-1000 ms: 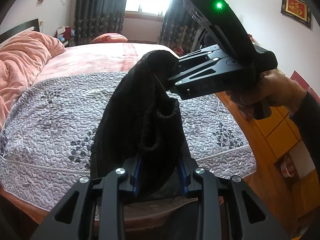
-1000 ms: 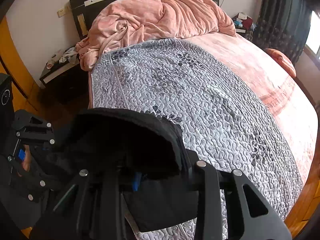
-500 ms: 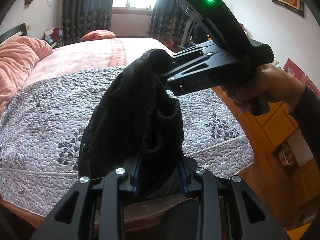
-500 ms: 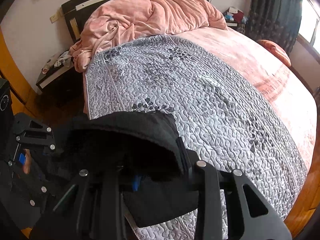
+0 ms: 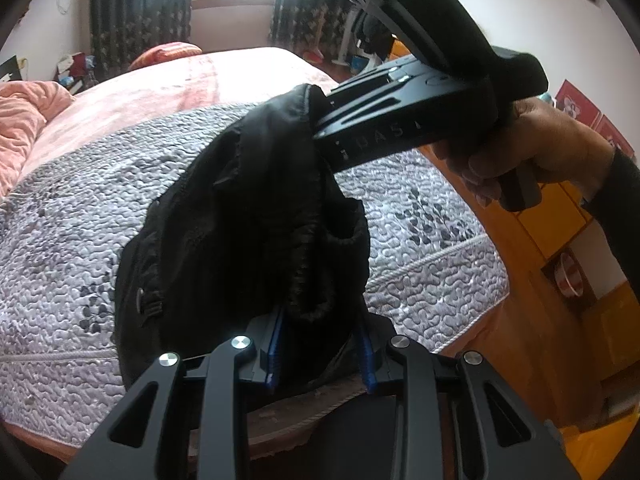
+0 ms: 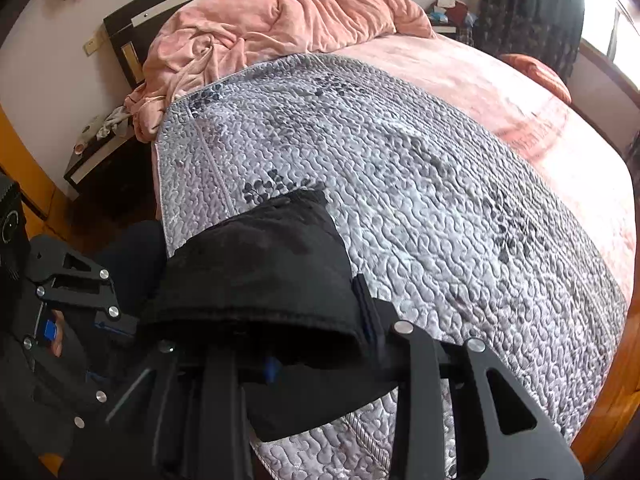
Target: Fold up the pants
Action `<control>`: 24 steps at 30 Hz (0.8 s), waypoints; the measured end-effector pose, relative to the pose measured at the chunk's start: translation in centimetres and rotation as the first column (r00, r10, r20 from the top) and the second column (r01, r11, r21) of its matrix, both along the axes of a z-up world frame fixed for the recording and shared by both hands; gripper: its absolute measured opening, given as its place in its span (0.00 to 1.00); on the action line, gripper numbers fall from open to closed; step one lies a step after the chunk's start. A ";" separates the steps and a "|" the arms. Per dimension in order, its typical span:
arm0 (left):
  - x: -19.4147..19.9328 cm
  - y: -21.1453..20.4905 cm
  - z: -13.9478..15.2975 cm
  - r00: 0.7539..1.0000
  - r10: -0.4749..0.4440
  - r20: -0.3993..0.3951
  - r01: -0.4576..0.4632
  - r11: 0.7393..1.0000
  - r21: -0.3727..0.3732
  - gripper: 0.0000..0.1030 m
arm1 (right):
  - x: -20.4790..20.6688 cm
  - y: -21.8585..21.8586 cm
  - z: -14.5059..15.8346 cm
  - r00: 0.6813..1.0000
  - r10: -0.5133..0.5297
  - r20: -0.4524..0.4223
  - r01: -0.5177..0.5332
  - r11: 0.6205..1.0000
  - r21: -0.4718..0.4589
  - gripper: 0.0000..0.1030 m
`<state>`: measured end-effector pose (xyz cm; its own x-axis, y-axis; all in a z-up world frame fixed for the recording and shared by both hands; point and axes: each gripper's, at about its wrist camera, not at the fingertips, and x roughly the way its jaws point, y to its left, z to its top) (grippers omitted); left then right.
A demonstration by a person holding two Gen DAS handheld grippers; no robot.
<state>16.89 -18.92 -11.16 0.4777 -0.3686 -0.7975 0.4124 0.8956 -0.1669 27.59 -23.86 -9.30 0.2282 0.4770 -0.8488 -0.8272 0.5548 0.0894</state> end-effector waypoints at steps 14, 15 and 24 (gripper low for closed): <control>1.6 -3.0 -4.2 0.995 -0.062 -0.072 0.065 0.997 0.045 0.29 | 1.1 -3.3 -4.5 0.997 -0.056 -0.051 0.057 0.998 0.015 0.32; 1.8 -3.2 -4.7 0.995 -0.066 -0.082 0.070 0.996 0.049 0.29 | 1.2 -3.6 -5.0 0.996 -0.062 -0.058 0.063 0.998 0.018 0.32; 2.6 -4.9 -8.0 0.985 -0.113 -0.132 0.125 0.988 0.093 0.29 | 1.7 -5.6 -9.1 0.988 -0.116 -0.102 0.120 0.992 0.030 0.33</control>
<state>19.51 -23.83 -19.19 0.3287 -0.3319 -0.8842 0.4985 0.8562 -0.1360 29.27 -29.51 -18.43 0.1998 0.4824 -0.8529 -0.7421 0.6429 0.1898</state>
